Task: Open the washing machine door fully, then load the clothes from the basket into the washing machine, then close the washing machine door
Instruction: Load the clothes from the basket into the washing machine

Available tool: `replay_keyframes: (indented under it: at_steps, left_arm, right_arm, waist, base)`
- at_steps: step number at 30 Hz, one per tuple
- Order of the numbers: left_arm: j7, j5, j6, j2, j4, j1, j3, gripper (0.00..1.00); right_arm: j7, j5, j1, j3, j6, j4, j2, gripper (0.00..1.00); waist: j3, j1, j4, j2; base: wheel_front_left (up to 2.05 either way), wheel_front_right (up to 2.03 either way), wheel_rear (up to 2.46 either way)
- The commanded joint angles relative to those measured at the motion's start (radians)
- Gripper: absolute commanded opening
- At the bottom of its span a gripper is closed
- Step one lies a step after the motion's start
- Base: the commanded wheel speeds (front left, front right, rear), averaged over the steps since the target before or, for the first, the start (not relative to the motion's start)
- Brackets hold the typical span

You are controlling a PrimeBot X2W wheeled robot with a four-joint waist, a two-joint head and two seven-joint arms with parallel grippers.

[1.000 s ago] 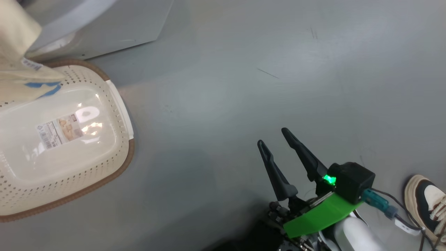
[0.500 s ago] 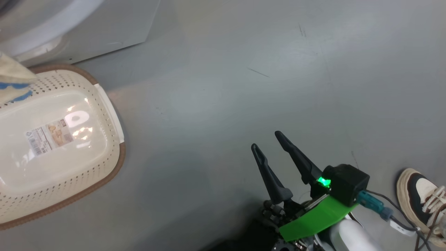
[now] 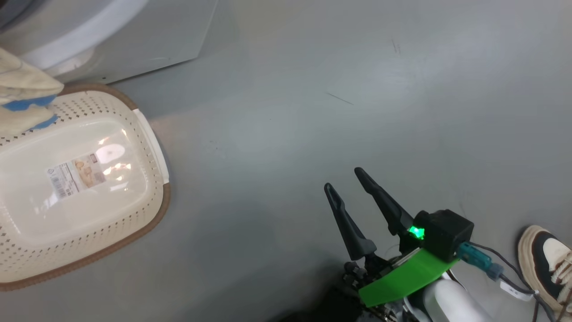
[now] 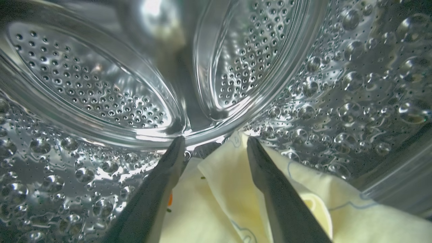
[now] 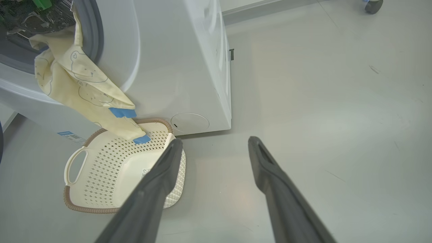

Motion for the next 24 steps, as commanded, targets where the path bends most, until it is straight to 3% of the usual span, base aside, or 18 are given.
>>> replay_keyframes:
  at_steps: [1,8,24]
  left_arm:
    - [0.029,-0.019,0.001,0.022,-0.005,-0.003,0.018,1.00]
    - [0.048,-0.031,0.002,-0.004,0.012,0.008,0.005,1.00]
    - [-0.039,-0.093,0.009,-0.086,0.010,0.105,0.012,1.00]
  right_arm:
    - [-0.010,0.001,0.004,0.011,0.000,-0.015,-0.006,1.00]
    - [-0.010,-0.001,-0.008,0.008,0.000,-0.006,-0.006,1.00]
    - [-0.010,-0.025,-0.049,-0.050,0.000,0.023,-0.006,1.00]
  waist:
    - [-0.015,0.0000,0.009,0.0000]
    - [-0.039,0.0000,0.020,0.0000]
    - [-0.113,0.0000,0.105,0.0000]
  base:
    - [0.00,0.00,0.00]
    - [0.00,0.00,0.00]
    - [0.00,0.00,0.00]
